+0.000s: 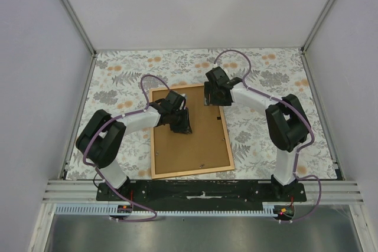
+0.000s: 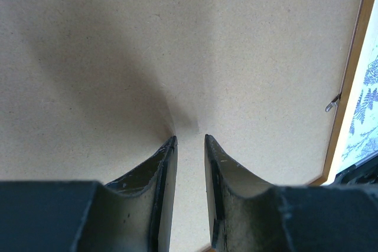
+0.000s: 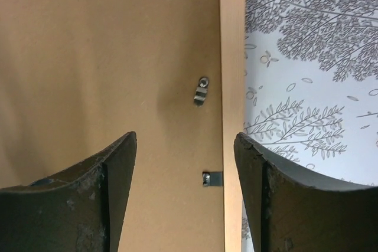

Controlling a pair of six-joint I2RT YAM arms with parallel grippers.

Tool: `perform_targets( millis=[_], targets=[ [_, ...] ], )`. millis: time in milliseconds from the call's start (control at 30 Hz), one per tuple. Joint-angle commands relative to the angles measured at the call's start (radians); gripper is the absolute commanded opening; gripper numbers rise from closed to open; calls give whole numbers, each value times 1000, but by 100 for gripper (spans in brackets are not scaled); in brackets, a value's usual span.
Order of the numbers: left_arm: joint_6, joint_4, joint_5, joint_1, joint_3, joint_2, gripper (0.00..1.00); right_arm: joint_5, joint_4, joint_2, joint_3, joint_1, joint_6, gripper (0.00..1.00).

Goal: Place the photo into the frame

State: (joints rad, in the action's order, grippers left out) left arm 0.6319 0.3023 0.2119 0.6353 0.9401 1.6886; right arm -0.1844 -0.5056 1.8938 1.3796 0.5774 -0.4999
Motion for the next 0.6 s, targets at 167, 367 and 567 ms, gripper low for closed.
perform_targets(
  millis=[167, 367, 567],
  targets=[
    [-32, 52, -28, 4, 12, 8, 32, -43, -37, 74, 101, -37, -12, 75],
    [-32, 49, -26, 4, 12, 11, 32, 11, -25, 125, 107, -62, -16, 75],
    [-29, 41, -23, 4, 9, 16, 32, 45, -22, 146, 113, -83, -29, 73]
  ],
)
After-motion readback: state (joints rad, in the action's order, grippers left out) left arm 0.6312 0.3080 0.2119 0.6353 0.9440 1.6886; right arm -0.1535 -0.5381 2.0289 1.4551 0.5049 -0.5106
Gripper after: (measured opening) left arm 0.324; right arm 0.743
